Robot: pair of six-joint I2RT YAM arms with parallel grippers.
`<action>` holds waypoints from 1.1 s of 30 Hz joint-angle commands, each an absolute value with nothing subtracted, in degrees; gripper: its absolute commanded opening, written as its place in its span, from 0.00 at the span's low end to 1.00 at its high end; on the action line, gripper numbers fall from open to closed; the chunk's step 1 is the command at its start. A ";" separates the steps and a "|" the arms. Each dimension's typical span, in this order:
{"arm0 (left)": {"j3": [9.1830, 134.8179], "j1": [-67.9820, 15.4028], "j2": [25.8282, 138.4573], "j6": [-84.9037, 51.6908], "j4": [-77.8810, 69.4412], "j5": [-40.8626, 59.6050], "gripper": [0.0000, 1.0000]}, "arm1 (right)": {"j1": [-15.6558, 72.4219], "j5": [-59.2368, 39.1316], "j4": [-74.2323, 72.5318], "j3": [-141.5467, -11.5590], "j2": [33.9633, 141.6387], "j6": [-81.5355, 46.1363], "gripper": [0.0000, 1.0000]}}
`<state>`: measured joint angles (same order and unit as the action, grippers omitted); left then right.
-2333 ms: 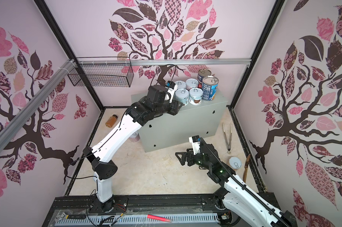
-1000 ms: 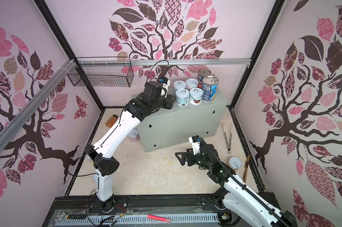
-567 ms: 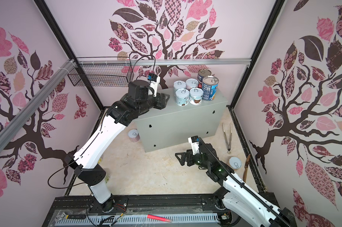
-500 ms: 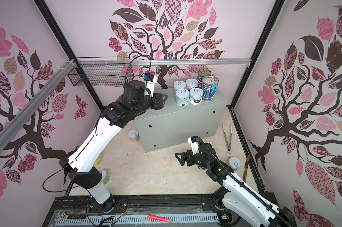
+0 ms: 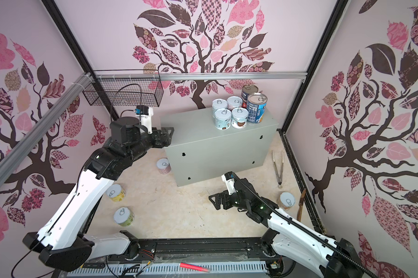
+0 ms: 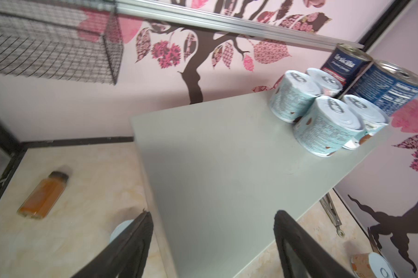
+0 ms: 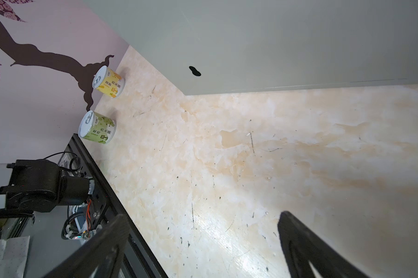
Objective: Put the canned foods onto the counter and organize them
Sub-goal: 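Lower the left arm back toward the table beside the cabinet, then descend the left gripper over the pink can on the table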
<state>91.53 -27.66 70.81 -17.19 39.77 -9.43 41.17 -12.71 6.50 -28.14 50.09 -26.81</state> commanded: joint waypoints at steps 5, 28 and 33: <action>77.88 -17.41 61.16 -23.34 38.34 -6.15 0.95 | 41.78 -11.95 3.98 -29.84 53.18 -28.35 1.00; 67.78 -7.79 76.34 -31.36 37.05 -4.16 0.98 | 43.51 -14.24 -6.38 -28.53 61.18 -30.05 1.00; 69.56 -8.20 83.18 -31.20 36.91 -4.41 0.98 | 43.48 -14.33 -7.02 -27.76 60.31 -29.98 1.00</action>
<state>68.77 -8.01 80.88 -31.11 38.20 -4.47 43.09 -13.76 -5.65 -28.05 60.84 -29.80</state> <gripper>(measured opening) 0.980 0.999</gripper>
